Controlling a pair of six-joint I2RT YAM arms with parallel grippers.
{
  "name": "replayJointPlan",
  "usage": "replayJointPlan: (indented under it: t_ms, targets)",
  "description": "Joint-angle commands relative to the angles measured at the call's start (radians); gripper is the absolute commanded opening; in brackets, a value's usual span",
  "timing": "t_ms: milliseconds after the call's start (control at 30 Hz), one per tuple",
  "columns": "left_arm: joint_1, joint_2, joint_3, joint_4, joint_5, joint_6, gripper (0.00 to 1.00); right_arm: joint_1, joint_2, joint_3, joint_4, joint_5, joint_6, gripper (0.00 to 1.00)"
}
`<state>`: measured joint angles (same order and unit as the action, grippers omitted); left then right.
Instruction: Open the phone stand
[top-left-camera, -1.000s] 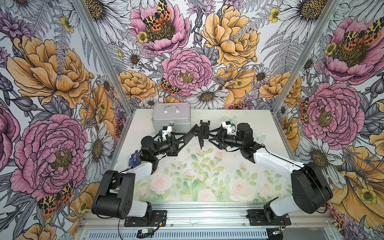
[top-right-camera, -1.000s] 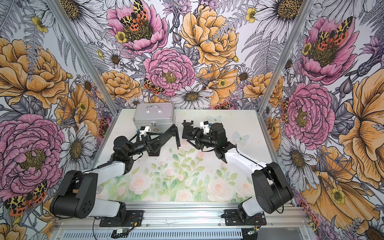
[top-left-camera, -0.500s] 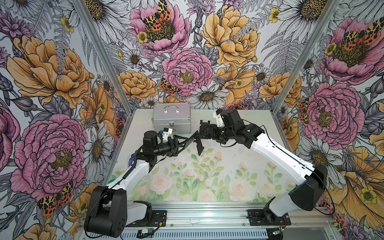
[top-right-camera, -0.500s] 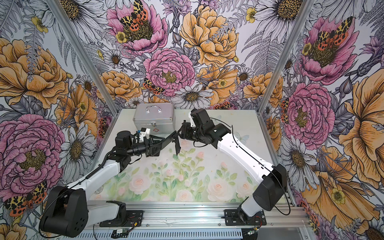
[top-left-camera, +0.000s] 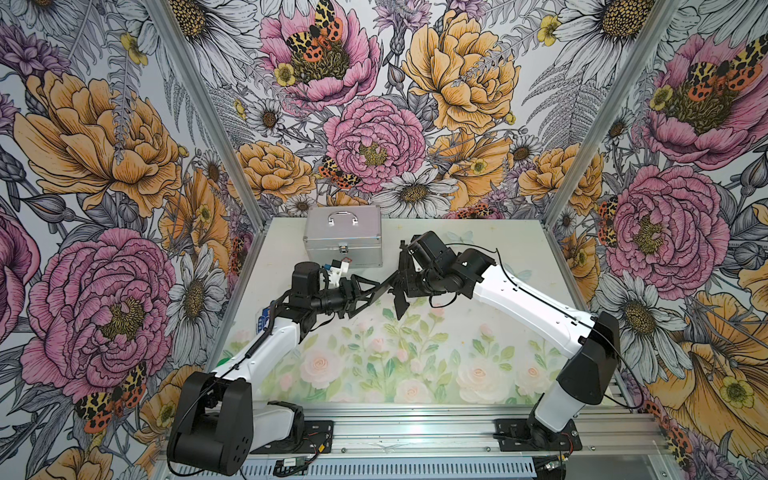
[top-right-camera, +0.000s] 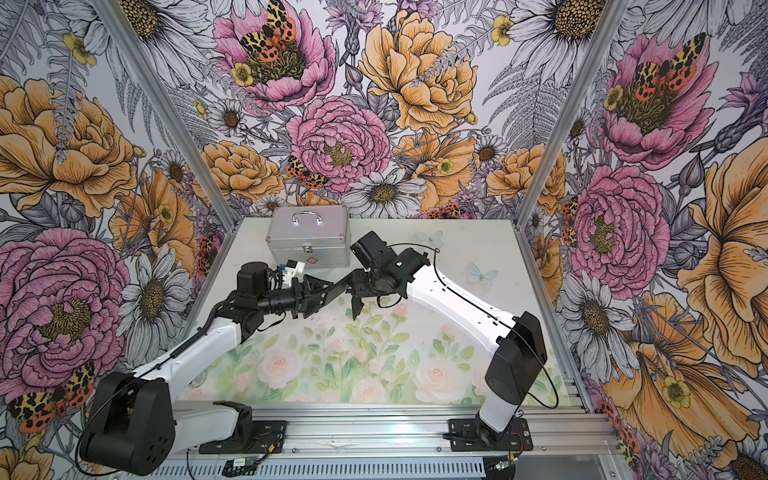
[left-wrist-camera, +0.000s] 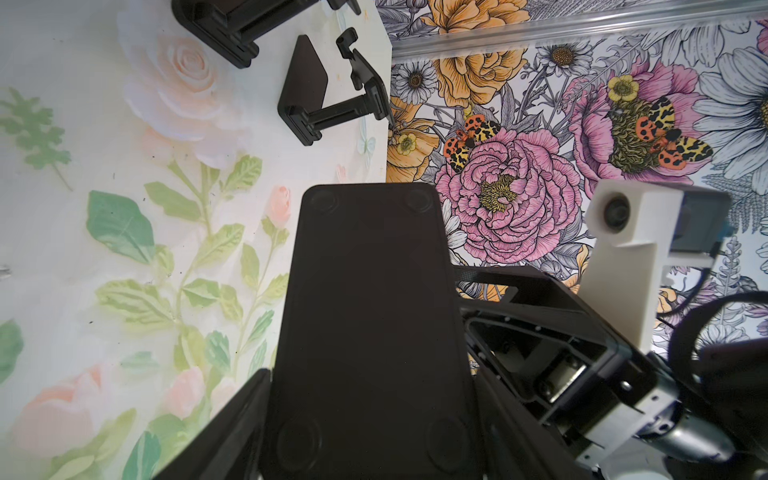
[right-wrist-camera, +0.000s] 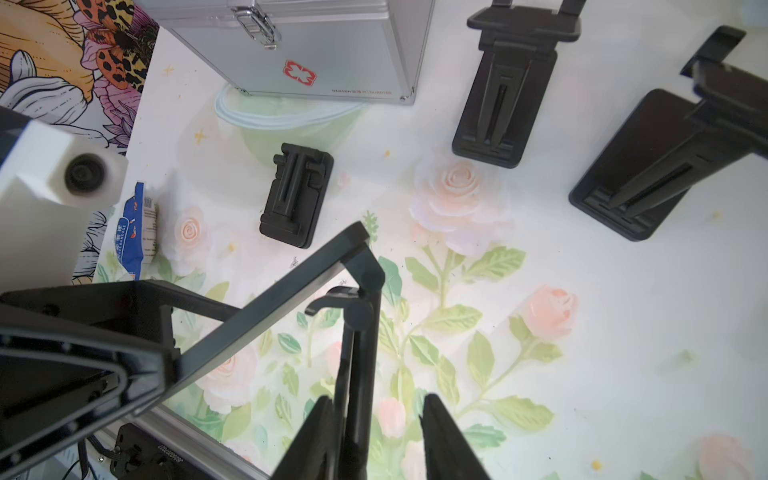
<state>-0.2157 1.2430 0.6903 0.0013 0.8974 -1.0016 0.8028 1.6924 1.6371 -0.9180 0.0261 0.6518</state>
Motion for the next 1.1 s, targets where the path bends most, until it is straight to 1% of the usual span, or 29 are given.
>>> replayJointPlan:
  t_ms: [0, 233, 333, 433, 467, 600, 733, 867, 1067]
  targets:
    - [-0.011, -0.034, 0.026, 0.006, -0.007, 0.026, 0.44, 0.017, 0.040, 0.042, -0.012, 0.022, -0.022, 0.37]
    - [-0.011, -0.040, 0.029, 0.003, -0.009, 0.027, 0.44, 0.043, 0.072, 0.062, -0.012, 0.013, -0.027, 0.37]
    - [-0.011, -0.043, 0.031, 0.003, -0.009, 0.027, 0.44, 0.049, 0.079, 0.058, -0.012, 0.016, -0.026, 0.23]
    - [-0.012, -0.046, 0.032, 0.003, -0.009, 0.025, 0.44, 0.054, 0.084, 0.060, -0.011, 0.024, -0.026, 0.01]
    - [-0.012, -0.048, 0.032, 0.003, -0.008, 0.025, 0.44, 0.053, 0.085, 0.062, -0.012, 0.024, -0.026, 0.00]
    - [-0.006, -0.048, 0.037, 0.002, -0.010, 0.027, 0.44, 0.056, 0.080, 0.059, -0.012, 0.021, -0.033, 0.00]
    - [0.021, -0.035, 0.053, -0.003, -0.018, 0.041, 0.44, 0.064, 0.052, 0.053, -0.012, 0.006, -0.056, 0.00]
    - [0.050, 0.008, 0.085, -0.003, -0.013, 0.062, 0.44, 0.077, 0.016, 0.047, -0.012, -0.020, -0.085, 0.00]
    - [0.056, 0.088, 0.133, -0.003, 0.000, 0.095, 0.44, 0.110, -0.007, 0.055, -0.010, -0.073, -0.112, 0.00]
